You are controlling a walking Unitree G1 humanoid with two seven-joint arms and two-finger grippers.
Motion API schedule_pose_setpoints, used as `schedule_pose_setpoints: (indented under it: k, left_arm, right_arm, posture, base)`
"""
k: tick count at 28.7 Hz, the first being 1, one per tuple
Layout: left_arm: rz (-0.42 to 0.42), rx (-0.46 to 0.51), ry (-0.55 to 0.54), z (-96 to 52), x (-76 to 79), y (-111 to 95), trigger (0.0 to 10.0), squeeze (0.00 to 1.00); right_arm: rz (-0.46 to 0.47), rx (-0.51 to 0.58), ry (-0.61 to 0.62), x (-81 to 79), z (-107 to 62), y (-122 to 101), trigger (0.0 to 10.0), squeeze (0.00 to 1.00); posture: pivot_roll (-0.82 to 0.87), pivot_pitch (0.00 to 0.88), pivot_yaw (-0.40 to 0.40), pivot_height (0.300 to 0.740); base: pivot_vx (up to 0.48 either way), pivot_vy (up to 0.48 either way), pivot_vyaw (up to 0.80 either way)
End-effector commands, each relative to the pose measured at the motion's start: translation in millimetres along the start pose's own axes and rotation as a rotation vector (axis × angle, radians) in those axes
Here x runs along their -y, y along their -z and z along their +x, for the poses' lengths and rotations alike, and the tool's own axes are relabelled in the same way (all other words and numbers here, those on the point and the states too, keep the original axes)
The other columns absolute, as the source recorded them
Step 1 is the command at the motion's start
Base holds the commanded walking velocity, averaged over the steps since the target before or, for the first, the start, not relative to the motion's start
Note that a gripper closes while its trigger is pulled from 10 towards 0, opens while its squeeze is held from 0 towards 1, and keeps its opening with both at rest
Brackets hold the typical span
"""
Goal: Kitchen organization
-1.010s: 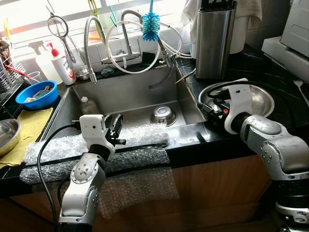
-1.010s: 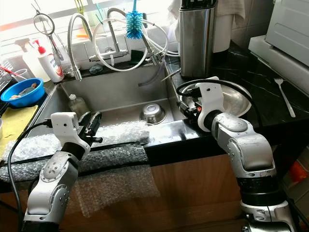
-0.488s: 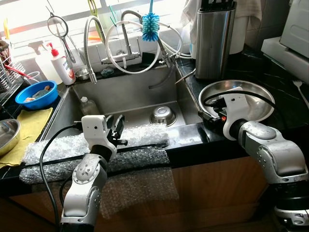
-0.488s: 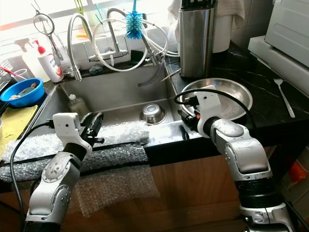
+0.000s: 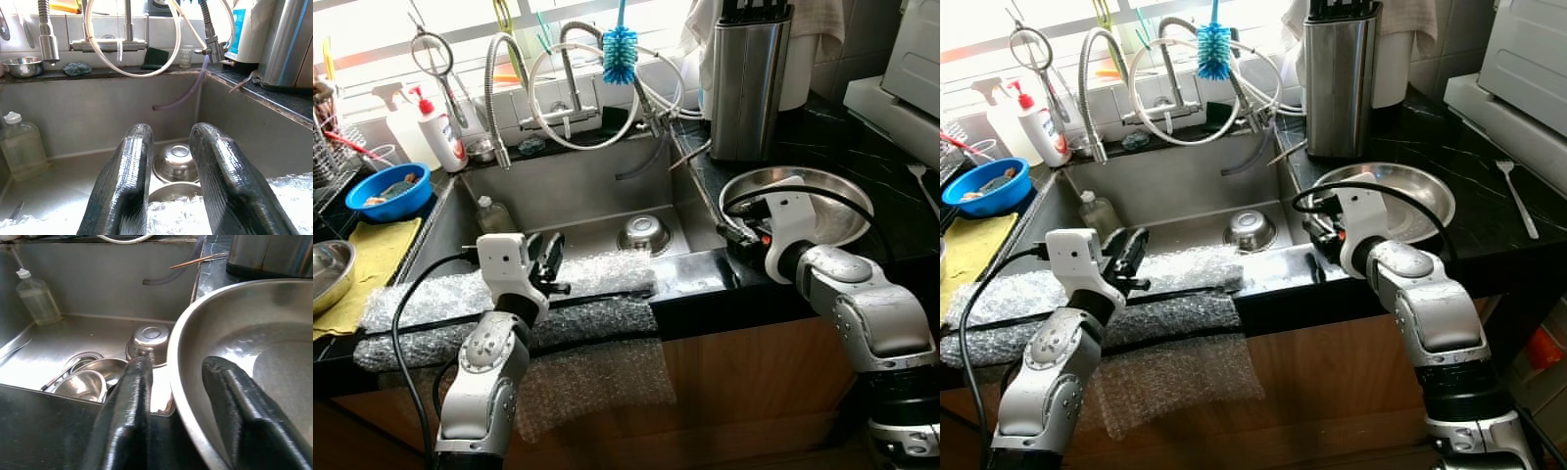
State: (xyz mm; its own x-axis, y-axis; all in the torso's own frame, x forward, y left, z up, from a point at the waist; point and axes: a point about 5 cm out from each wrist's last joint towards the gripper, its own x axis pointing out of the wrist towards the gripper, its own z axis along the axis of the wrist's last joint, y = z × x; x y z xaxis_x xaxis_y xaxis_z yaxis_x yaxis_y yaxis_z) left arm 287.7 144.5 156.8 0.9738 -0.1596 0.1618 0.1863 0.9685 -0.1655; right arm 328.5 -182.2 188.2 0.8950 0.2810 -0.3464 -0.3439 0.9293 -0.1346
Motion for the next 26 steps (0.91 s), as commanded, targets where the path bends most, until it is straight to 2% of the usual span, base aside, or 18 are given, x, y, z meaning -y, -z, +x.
schedule_pose_setpoints:
  k: [1,8,26]
  left_arm:
    - [-0.009,-0.033,-0.008,-0.5,-5.9,4.0,10.0,0.00]
    - [-0.082,-0.042,-0.028,0.5,-9.2,4.1,10.0,0.00]
    - [-0.105,-0.042,-0.057,2.8,-12.9,2.4,10.0,0.00]
  right_arm:
    - [-0.010,-0.014,-0.020,-4.9,3.7,0.8,0.0,0.00]
    - [-0.014,-0.015,-0.025,-6.0,4.4,0.5,0.0,0.00]
    - [-0.042,0.024,0.000,-3.4,6.4,-6.9,0.0,0.00]
  posture:
    - [-0.11,0.000,0.169,0.740]
    - [-0.11,0.000,0.171,0.740]
    - [-0.10,0.000,0.166,0.740]
  base:
    - [0.000,0.000,0.00]
    - [0.000,0.000,0.00]
    - [0.000,0.000,0.00]
